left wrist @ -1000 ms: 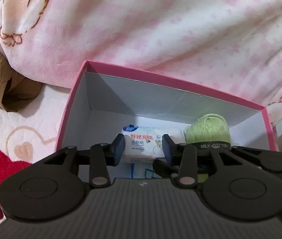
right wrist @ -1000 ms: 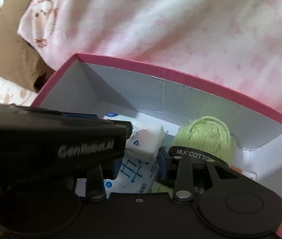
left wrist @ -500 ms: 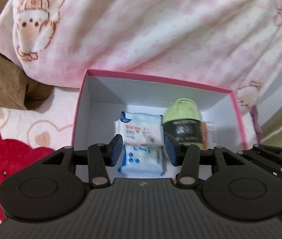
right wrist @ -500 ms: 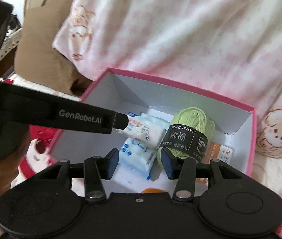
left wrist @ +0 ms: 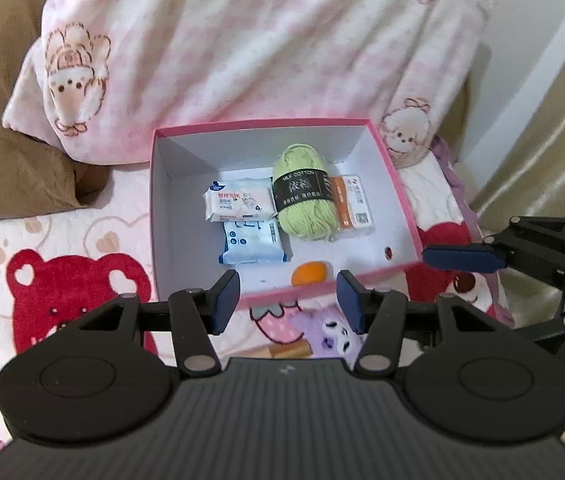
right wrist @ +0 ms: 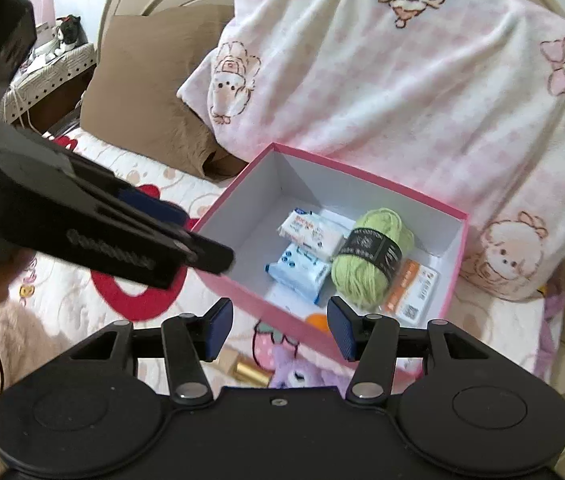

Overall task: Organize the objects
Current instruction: 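Move the left tool down to the purple plush toy beside the box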

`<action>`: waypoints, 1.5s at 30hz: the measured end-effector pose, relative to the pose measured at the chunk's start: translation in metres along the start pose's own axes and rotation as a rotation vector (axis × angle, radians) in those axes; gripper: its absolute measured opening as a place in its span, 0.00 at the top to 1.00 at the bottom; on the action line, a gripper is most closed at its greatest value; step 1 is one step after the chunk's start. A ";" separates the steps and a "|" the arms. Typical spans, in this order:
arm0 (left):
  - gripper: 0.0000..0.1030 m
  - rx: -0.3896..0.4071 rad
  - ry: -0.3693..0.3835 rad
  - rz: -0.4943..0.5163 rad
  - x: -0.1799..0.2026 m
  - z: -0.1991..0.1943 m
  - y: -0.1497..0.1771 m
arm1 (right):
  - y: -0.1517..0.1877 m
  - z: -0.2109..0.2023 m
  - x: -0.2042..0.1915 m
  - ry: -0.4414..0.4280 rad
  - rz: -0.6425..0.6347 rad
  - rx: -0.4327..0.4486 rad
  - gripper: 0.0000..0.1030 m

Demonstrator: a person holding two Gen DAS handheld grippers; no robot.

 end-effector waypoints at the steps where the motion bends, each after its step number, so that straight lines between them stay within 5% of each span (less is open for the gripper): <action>1: 0.49 0.006 -0.010 0.014 0.004 -0.006 0.005 | 0.006 -0.005 0.000 0.002 -0.004 0.003 0.44; 11: 0.49 0.064 0.002 0.165 0.048 -0.040 0.052 | 0.063 -0.036 0.004 -0.046 -0.023 0.065 0.38; 17: 0.49 0.053 0.025 0.171 0.070 -0.028 0.066 | 0.092 -0.030 0.011 -0.074 -0.029 0.088 0.35; 29: 0.49 -0.009 0.105 0.085 0.083 0.059 0.068 | 0.126 0.023 0.005 -0.066 -0.250 0.079 0.29; 45: 0.51 0.002 0.144 -0.145 0.028 0.152 0.083 | 0.107 0.128 0.036 -0.032 -0.185 0.002 0.24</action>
Point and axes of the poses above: each gripper's, at about its wrist camera, not at the fingertips, and z roughly the way its jaws point, x to its right, y to its underside, the point moved 2 cm from there along z, roughly the way its jaws point, and after that the axes turned 13 degrees about -x, right-handed, at the moved point
